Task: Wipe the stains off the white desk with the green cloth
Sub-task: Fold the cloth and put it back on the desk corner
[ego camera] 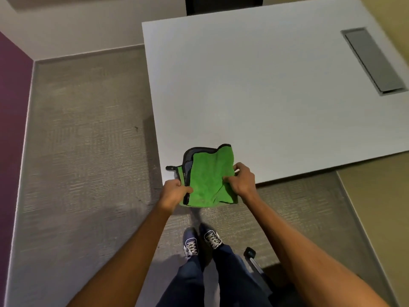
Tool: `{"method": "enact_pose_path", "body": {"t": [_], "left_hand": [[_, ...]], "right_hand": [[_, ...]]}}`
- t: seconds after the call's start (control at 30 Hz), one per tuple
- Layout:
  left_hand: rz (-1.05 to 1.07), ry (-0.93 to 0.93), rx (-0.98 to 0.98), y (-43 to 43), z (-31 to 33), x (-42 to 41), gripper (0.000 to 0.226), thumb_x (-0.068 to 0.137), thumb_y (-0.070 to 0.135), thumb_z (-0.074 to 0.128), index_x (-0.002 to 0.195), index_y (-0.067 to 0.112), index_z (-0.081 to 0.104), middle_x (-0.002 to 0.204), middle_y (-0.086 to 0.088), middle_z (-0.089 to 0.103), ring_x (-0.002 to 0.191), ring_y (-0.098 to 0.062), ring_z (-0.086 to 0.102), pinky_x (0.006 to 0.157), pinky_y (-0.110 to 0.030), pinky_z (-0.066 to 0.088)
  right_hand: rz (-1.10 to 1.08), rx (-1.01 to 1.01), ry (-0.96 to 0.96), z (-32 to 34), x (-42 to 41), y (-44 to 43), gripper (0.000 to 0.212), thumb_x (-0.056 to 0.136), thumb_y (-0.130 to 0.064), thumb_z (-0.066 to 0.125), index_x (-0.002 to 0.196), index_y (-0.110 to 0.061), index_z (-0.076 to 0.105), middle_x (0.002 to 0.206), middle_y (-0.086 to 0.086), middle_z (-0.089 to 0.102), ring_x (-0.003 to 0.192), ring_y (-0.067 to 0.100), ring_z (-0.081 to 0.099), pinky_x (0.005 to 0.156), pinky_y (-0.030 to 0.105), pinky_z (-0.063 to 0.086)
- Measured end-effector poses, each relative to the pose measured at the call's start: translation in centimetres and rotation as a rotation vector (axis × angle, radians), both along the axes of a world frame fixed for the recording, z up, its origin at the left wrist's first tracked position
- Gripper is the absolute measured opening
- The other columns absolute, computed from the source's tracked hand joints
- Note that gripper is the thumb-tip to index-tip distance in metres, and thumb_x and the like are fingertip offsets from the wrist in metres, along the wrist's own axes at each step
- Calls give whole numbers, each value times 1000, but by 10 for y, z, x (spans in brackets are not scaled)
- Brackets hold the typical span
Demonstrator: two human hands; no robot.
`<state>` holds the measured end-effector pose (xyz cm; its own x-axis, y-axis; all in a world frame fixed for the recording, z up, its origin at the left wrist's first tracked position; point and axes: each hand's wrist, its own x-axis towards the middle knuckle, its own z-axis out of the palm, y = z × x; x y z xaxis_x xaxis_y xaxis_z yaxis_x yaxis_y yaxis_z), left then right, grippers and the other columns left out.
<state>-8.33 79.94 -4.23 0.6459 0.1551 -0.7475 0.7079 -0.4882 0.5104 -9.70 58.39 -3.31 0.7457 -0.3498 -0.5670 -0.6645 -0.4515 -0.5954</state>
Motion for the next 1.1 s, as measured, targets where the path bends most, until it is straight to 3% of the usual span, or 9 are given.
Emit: {"method": "enact_pose_path", "body": {"t": [0.13,0.23,0.3,0.4,0.53,0.67,0.77,0.9,1.1], "left_hand": [[-126,-74,-50,0,17,-6,29,74,15,86,78,7,59,78,-12,59,73,-19,52,67,-35,45],[-153,-110,-76,-10,30,-8,39,75,16,87,95,-8,65,85,-15,65,77,-19,56,75,-45,55],[-175,-146,-91,-21,37,-9,38,74,19,87,97,-3,68,83,-9,69,74,-16,60,77,-40,55],[-175,-177,-182,-41,50,-7,19,74,18,87,86,20,72,83,8,79,74,-9,73,73,-31,60],[-137,-100,-403,-78,65,1,32,77,5,84,106,11,72,104,-8,79,90,-21,78,75,-32,63],[-158,-119,-496,-138,82,8,42,75,-7,81,107,17,69,100,-1,80,89,-13,78,67,-22,61],[-172,-147,-502,-195,90,15,43,74,-11,79,103,20,69,96,3,80,85,-9,77,67,-19,60],[-133,-178,-515,-277,102,21,34,77,-1,82,104,18,72,96,3,80,85,-10,77,69,-20,59],[-180,-208,-485,-392,112,30,30,76,7,85,104,13,75,98,-3,80,89,-19,78,84,-33,60]], "right_hand": [[16,-41,-127,23,-23,-10,26,85,-19,79,104,-11,63,103,13,75,89,32,71,82,49,60],[3,-67,-213,39,-37,-21,27,85,-24,80,103,-14,62,105,7,74,87,28,69,79,43,59],[-23,-70,-250,48,-45,-34,27,85,-25,81,104,-16,62,105,5,73,86,26,68,78,41,58],[-47,-76,-309,58,-49,-59,26,85,-25,82,102,-20,63,100,-2,71,81,17,64,74,36,54],[-52,-88,-379,70,-51,-105,23,84,-26,82,97,-24,63,90,-15,64,71,5,58,70,34,50],[-68,-90,-409,80,-48,-162,22,85,-26,81,101,-25,65,92,-18,65,73,9,62,72,35,54],[-81,-100,-451,85,-45,-214,21,87,-28,79,102,-26,65,92,-23,64,75,-3,58,66,26,46],[-86,-141,-463,93,-45,-290,22,92,-33,73,111,-24,65,105,-11,70,82,7,59,71,27,42],[-94,-218,-448,104,-46,-401,20,96,-30,68,114,-22,64,111,-4,70,88,11,57,75,28,40]]}}
